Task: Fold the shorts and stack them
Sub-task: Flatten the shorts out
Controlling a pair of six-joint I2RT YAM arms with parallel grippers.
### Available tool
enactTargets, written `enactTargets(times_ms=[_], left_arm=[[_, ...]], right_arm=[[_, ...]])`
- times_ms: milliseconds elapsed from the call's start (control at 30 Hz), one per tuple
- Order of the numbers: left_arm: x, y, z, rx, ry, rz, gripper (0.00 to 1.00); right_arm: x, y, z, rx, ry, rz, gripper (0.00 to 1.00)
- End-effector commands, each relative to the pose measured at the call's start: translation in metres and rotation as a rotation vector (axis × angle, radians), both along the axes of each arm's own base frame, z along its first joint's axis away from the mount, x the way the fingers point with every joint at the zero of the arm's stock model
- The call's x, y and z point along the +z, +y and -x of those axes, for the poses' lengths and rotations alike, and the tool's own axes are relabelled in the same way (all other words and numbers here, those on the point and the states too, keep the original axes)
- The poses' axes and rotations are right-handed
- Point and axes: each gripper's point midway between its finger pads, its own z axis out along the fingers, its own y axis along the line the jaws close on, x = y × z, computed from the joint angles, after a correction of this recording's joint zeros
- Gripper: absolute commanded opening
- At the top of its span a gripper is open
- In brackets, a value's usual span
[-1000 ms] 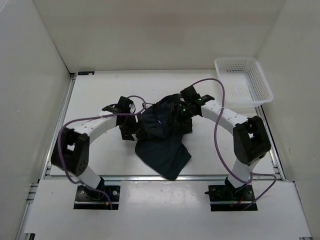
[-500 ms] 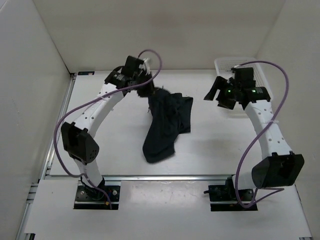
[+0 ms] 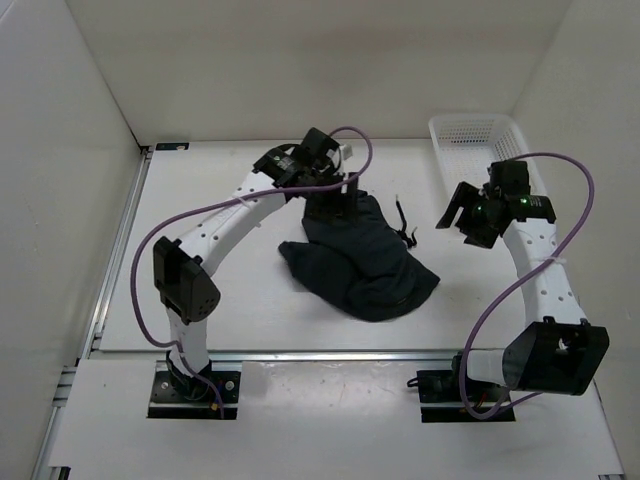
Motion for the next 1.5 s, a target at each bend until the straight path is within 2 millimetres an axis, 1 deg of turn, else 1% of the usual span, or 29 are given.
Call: enactTargets(times_ms=[0, 33, 67, 100, 133, 167, 200, 267, 300, 367, 400, 467, 500, 600, 667, 800, 867, 933, 967, 1033, 1067, 1100, 1167, 1200, 1233, 1333, 1367, 1400, 1467], left_arm=[[0.044, 0.055, -0.02, 0.145, -0.125, 0.031, 0.75], [0.042, 0.065, -0.022, 0.18, -0.116, 0.034, 0.6], [0.016, 0.086, -0.032, 0.241, -0.068, -0.011, 0.34], [0.005, 0.095, -0.037, 0.276, -0.042, -0.022, 0.27], [-0.013, 0.102, -0.043, 0.297, -0.011, -0.047, 0.27], [-0.031, 0.114, -0.046, 0.329, 0.046, -0.064, 0.3], [-0.041, 0.115, -0.05, 0.334, 0.066, -0.067, 0.6], [-0.071, 0.123, -0.054, 0.364, 0.128, -0.116, 0.87], [-0.087, 0.13, -0.052, 0.387, 0.173, -0.139, 0.97], [-0.109, 0.138, -0.047, 0.409, 0.236, -0.159, 1.0], [-0.129, 0.143, -0.033, 0.433, 0.296, -0.186, 1.0], [-0.14, 0.15, -0.019, 0.462, 0.317, -0.196, 1.0], [-0.159, 0.159, -0.004, 0.5, 0.366, -0.213, 1.0], [-0.168, 0.169, 0.013, 0.553, 0.395, -0.205, 1.0], [-0.182, 0.173, 0.024, 0.58, 0.424, -0.211, 1.0], [-0.193, 0.17, 0.026, 0.572, 0.453, -0.213, 1.0], [-0.195, 0.167, 0.022, 0.568, 0.457, -0.204, 0.91], [-0.193, 0.164, 0.015, 0.567, 0.446, -0.195, 0.74], [-0.189, 0.162, 0.011, 0.567, 0.437, -0.187, 0.51], [-0.18, 0.16, 0.007, 0.566, 0.411, -0.166, 0.31], [-0.177, 0.162, 0.003, 0.575, 0.405, -0.159, 0.2], [-0.177, 0.162, 0.003, 0.564, 0.4, -0.162, 0.1], [-0.168, 0.163, -0.006, 0.563, 0.371, -0.142, 0.1], [-0.164, 0.163, -0.004, 0.563, 0.369, -0.141, 0.1], [-0.156, 0.162, -0.008, 0.555, 0.344, -0.127, 0.1], [-0.137, 0.171, -0.024, 0.568, 0.298, -0.115, 0.1], [-0.123, 0.176, -0.038, 0.577, 0.255, -0.105, 0.1], [-0.116, 0.181, -0.04, 0.583, 0.248, -0.119, 0.1], [-0.1, 0.186, -0.05, 0.594, 0.217, -0.118, 0.1]], right_arm=[[-0.015, 0.007, 0.015, 0.023, 0.037, -0.036, 0.8], [-0.021, 0.011, 0.017, 0.011, 0.051, -0.067, 0.79], [-0.027, 0.014, 0.021, 0.009, 0.073, -0.085, 0.79], [-0.041, 0.015, 0.028, -0.004, 0.111, -0.094, 0.78], [-0.047, 0.02, 0.033, -0.015, 0.14, -0.132, 0.78], [-0.051, 0.023, 0.036, -0.02, 0.148, -0.151, 0.78], [-0.066, 0.024, 0.045, -0.038, 0.19, -0.173, 0.81], [-0.079, 0.031, 0.051, -0.05, 0.223, -0.221, 0.87], [-0.086, 0.032, 0.057, -0.061, 0.247, -0.226, 0.89], [-0.104, 0.027, 0.064, -0.094, 0.275, -0.235, 0.9], [-0.109, 0.028, 0.065, -0.104, 0.281, -0.24, 0.9], [-0.122, 0.026, 0.071, -0.121, 0.308, -0.26, 0.9], [-0.122, 0.026, 0.065, -0.127, 0.295, -0.264, 0.9], [-0.136, 0.027, 0.063, -0.125, 0.313, -0.273, 0.88], [-0.145, 0.027, 0.059, -0.128, 0.335, -0.274, 0.85], [-0.163, 0.026, 0.049, -0.132, 0.365, -0.275, 0.78], [-0.167, 0.025, 0.046, -0.133, 0.373, -0.275, 0.74], [-0.172, 0.028, 0.041, -0.122, 0.373, -0.295, 0.7], [-0.175, 0.028, 0.04, -0.123, 0.376, -0.296, 0.63], [-0.18, 0.037, 0.04, -0.104, 0.394, -0.307, 0.54], [-0.182, 0.036, 0.037, -0.104, 0.39, -0.306, 0.42], [-0.187, 0.041, 0.04, -0.099, 0.412, -0.308, 0.35], [-0.189, 0.044, 0.039, -0.087, 0.411, -0.305, 0.2], [-0.187, 0.046, 0.033, -0.077, 0.404, -0.303, 0.05], [-0.184, 0.045, 0.03, -0.08, 0.4, -0.295, 0.0], [-0.162, 0.041, 0.003, -0.08, 0.335, -0.278, 0.0], [-0.152, 0.038, -0.002, -0.087, 0.323, -0.262, 0.0], [-0.134, 0.039, -0.02, -0.076, 0.272, -0.253, 0.0], [-0.122, 0.037, -0.026, -0.073, 0.261, -0.238, 0.0]])
